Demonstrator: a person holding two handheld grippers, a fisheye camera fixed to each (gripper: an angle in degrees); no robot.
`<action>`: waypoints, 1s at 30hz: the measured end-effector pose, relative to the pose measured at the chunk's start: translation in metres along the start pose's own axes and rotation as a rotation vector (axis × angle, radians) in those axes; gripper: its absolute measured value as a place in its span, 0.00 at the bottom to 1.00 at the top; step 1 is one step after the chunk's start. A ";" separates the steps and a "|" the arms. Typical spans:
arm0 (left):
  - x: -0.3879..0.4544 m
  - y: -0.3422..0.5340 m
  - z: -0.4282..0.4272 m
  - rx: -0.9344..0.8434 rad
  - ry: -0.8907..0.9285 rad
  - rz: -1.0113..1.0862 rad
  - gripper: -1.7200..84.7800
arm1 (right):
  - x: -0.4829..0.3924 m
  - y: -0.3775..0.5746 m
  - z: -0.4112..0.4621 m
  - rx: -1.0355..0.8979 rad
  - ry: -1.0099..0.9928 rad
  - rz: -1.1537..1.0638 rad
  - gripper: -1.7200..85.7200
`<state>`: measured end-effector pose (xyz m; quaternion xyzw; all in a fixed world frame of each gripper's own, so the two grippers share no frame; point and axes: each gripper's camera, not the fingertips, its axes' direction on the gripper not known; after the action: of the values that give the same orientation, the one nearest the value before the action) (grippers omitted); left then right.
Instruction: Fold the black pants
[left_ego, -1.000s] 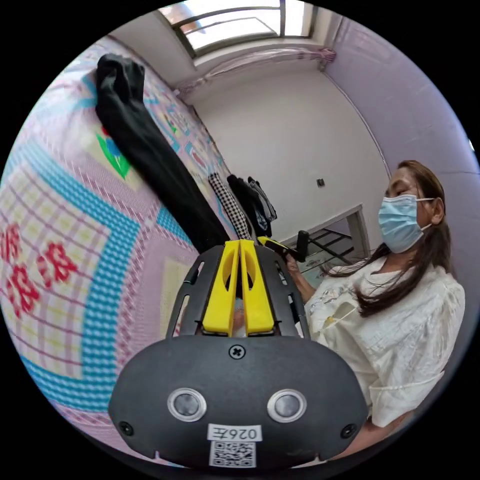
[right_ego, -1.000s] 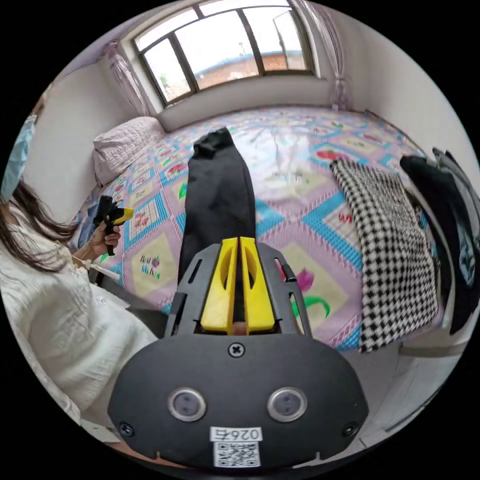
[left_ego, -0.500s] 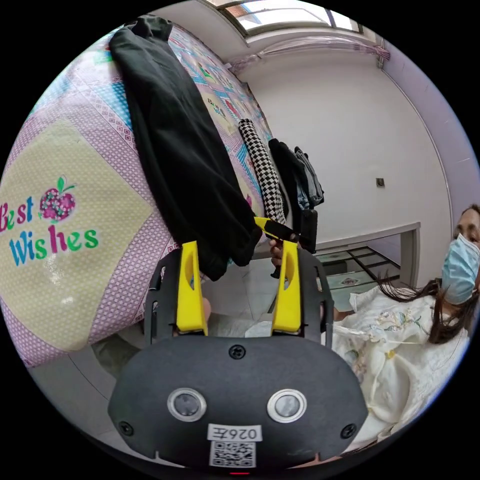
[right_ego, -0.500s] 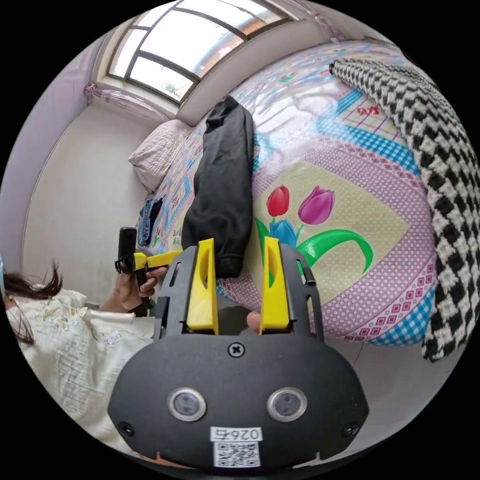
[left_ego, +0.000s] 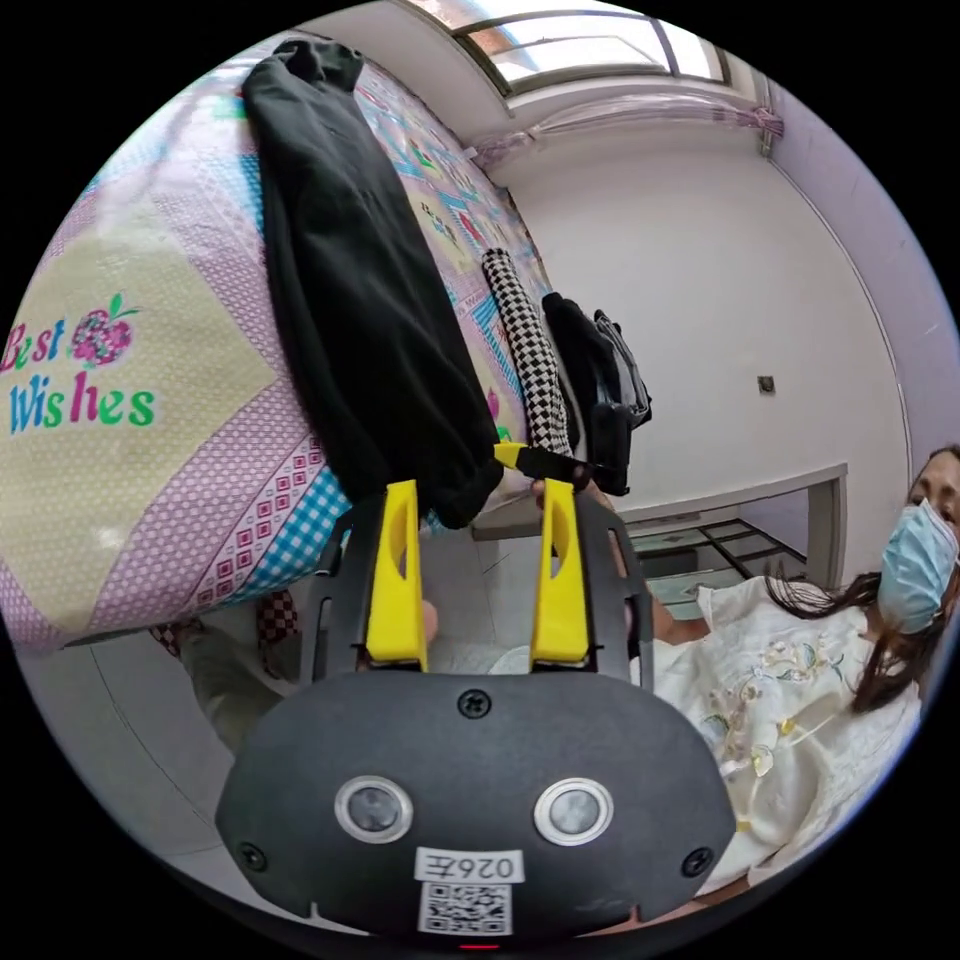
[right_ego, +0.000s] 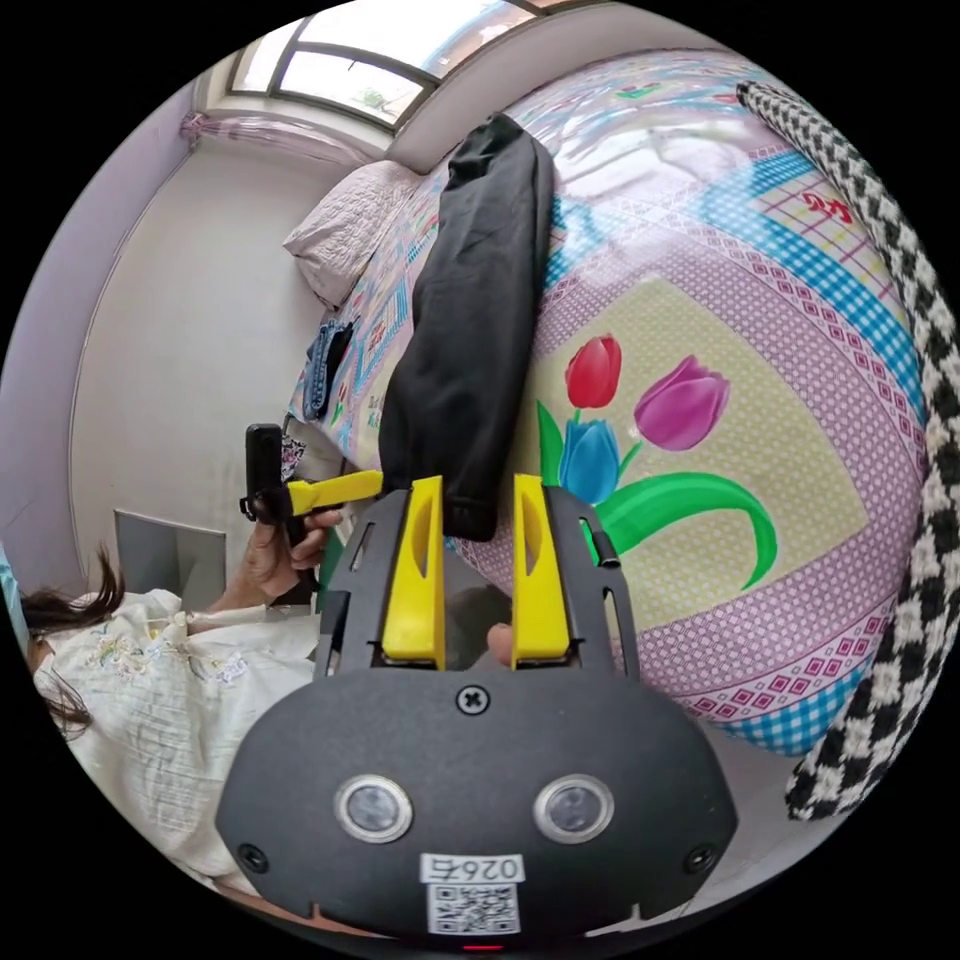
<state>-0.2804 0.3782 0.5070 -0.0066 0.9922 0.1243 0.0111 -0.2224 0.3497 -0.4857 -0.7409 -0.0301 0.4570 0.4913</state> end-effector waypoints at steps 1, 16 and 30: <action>-0.001 -0.006 0.013 -0.021 -0.013 0.013 0.17 | 0.001 -0.001 -0.001 0.002 -0.012 0.002 0.08; 0.006 -0.012 -0.006 0.055 -0.165 0.103 0.01 | -0.055 -0.066 -0.048 0.091 -0.047 -0.201 0.03; -0.099 0.056 -0.001 0.143 -0.026 -0.198 0.11 | 0.006 -0.037 -0.033 0.057 0.145 0.017 0.15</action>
<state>-0.1819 0.4333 0.5238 -0.1021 0.9928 0.0516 0.0368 -0.1806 0.3486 -0.4586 -0.7580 0.0249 0.4069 0.5091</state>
